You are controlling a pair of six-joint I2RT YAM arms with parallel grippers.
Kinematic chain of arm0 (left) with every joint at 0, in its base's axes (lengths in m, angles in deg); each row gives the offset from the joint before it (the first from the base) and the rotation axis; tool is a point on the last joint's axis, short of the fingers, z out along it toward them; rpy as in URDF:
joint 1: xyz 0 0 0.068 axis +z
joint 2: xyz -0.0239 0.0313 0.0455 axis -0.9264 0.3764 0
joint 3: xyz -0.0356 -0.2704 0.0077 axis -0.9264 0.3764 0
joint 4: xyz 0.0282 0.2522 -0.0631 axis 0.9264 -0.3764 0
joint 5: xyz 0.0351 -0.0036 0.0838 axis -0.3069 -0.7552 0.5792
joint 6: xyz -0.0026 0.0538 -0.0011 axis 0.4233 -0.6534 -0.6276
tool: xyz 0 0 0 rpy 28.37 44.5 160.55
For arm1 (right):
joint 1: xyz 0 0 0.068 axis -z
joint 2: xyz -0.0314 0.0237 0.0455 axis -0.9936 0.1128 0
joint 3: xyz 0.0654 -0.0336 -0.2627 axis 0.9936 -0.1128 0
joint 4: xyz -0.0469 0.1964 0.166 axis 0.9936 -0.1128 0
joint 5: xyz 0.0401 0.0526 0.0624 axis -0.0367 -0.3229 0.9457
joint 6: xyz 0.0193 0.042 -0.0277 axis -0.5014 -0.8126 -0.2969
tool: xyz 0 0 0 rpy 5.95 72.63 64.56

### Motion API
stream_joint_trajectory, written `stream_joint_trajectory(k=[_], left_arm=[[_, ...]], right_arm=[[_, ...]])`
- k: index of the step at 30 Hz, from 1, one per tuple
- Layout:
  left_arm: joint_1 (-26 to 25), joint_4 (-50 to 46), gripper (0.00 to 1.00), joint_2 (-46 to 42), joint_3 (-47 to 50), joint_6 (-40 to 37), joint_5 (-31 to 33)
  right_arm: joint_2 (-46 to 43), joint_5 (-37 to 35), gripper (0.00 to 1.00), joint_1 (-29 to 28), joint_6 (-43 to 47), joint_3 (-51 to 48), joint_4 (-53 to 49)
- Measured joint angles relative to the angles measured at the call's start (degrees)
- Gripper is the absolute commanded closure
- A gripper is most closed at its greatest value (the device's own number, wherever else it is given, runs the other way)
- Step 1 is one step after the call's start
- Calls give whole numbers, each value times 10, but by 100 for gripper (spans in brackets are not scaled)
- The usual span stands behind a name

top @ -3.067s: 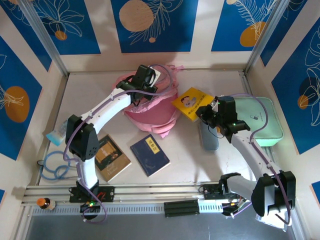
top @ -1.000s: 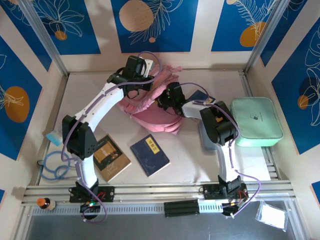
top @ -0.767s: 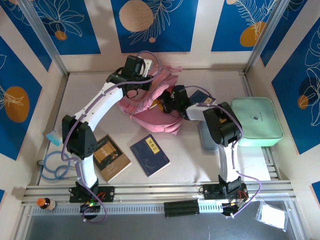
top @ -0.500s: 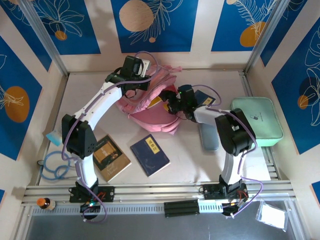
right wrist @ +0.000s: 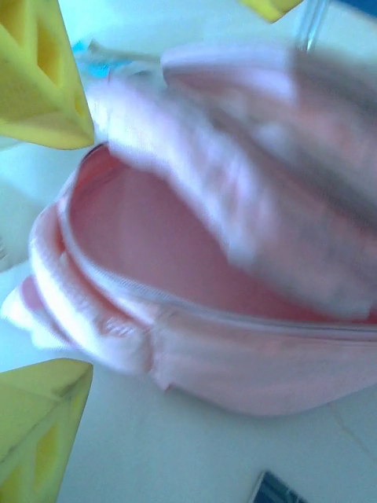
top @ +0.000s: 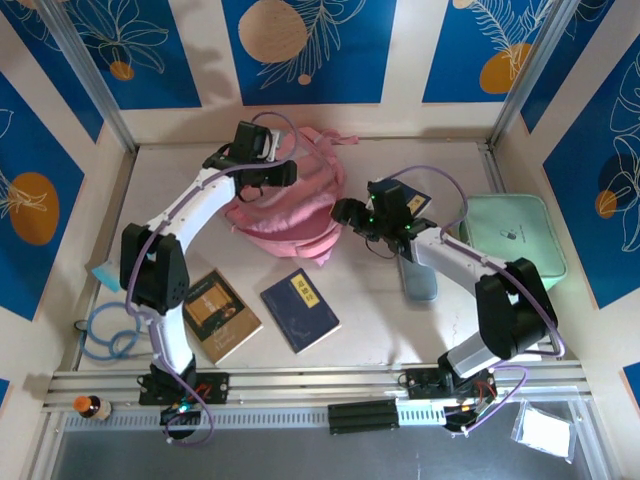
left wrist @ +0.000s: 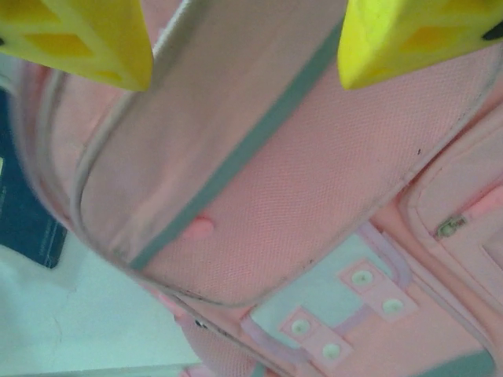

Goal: Pack the student bag
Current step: Close the student bag at the top-center of the table, then rotate the book at the center of the table.

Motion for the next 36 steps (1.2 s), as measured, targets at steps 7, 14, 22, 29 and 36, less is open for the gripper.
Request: stream_joint_trajectory(k=[7, 14, 22, 29, 36], left_arm=[[16, 62, 5, -120, 179, 58, -27], [60, 94, 0, -198, 269, 100, -20], [92, 104, 0, -217, 310, 131, -17], [93, 132, 0, -203, 315, 164, -55], [91, 153, 3, -179, 329, 181, -100]], right_arm=[[-10, -21, 25, -89, 139, 12, -134], [77, -46, 26, -176, 195, 82, -218], [207, -83, 28, -226, 205, 180, -300], [244, -116, 30, -222, 182, 202, -350], [205, -123, 37, -172, 122, 146, -348]])
